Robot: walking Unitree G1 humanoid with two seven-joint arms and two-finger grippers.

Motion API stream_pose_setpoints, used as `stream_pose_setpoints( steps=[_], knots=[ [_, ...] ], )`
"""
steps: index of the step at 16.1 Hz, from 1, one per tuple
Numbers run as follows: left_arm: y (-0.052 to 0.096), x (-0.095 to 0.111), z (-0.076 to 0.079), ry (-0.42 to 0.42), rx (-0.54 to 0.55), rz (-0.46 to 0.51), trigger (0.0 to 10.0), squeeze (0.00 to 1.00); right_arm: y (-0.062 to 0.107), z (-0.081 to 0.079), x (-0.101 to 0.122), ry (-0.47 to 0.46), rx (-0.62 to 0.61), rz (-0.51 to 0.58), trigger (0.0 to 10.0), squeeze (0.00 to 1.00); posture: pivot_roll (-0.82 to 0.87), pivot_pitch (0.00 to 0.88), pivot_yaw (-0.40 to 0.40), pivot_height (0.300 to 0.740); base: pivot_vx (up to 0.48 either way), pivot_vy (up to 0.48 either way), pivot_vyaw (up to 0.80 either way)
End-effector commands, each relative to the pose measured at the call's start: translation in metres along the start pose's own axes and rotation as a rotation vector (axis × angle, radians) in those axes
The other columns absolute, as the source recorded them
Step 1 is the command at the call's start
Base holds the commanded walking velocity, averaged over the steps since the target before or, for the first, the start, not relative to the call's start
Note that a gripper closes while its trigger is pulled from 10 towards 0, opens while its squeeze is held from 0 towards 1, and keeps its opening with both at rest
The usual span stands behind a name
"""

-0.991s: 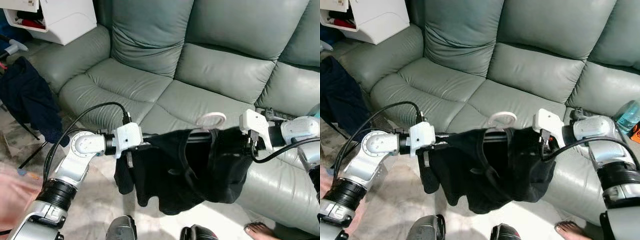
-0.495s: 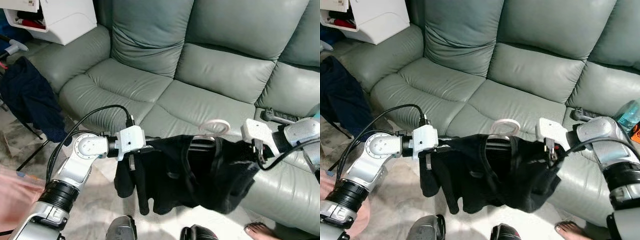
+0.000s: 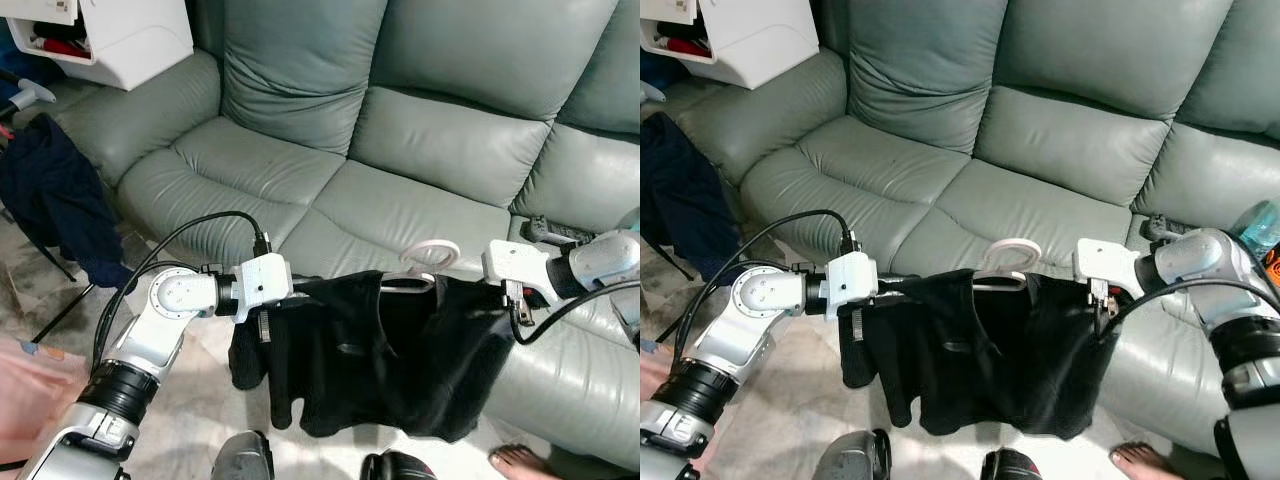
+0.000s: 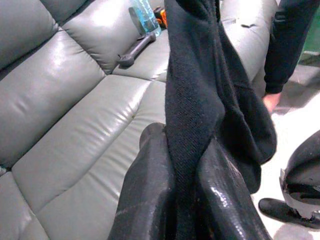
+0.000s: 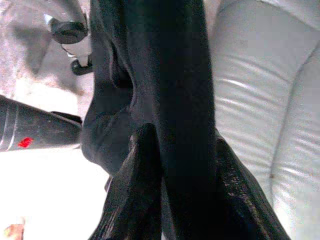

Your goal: Hang hanger

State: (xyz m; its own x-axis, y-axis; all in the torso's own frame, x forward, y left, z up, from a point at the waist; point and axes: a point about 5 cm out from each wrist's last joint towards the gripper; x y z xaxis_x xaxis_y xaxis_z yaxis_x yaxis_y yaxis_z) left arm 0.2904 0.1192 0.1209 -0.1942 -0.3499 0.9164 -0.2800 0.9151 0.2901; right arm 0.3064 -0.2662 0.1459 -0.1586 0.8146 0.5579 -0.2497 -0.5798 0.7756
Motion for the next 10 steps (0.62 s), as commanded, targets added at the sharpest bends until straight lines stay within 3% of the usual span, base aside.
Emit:
stream_pose_setpoints(
  steps=[1,10],
  knots=[
    [0.003,0.007,-0.003,-0.021,0.018,0.033,0.0,0.00,0.001,0.004,0.003,0.009,-0.030,0.020,0.0,0.00,-0.07,0.080,0.018,0.740,0.000,0.000,0.00],
    [0.002,0.002,-0.005,-0.025,0.034,0.019,0.0,0.00,-0.010,0.007,0.013,0.012,-0.094,0.125,0.0,0.00,-0.07,0.076,0.021,0.740,0.000,0.000,0.00]
  ],
)
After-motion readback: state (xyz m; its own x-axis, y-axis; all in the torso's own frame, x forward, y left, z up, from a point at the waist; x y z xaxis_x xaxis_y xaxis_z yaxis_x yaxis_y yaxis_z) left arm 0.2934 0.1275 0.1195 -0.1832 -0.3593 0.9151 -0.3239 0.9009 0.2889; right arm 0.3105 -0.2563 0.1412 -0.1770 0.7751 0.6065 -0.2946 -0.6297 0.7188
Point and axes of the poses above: a point about 5 cm out from each wrist's last joint towards the gripper, its own y axis pointing back from the gripper into the wrist, its own x axis along the axis of the wrist's last joint, z = x × y, and after that the axes turned 8 degrees about y, right-handed
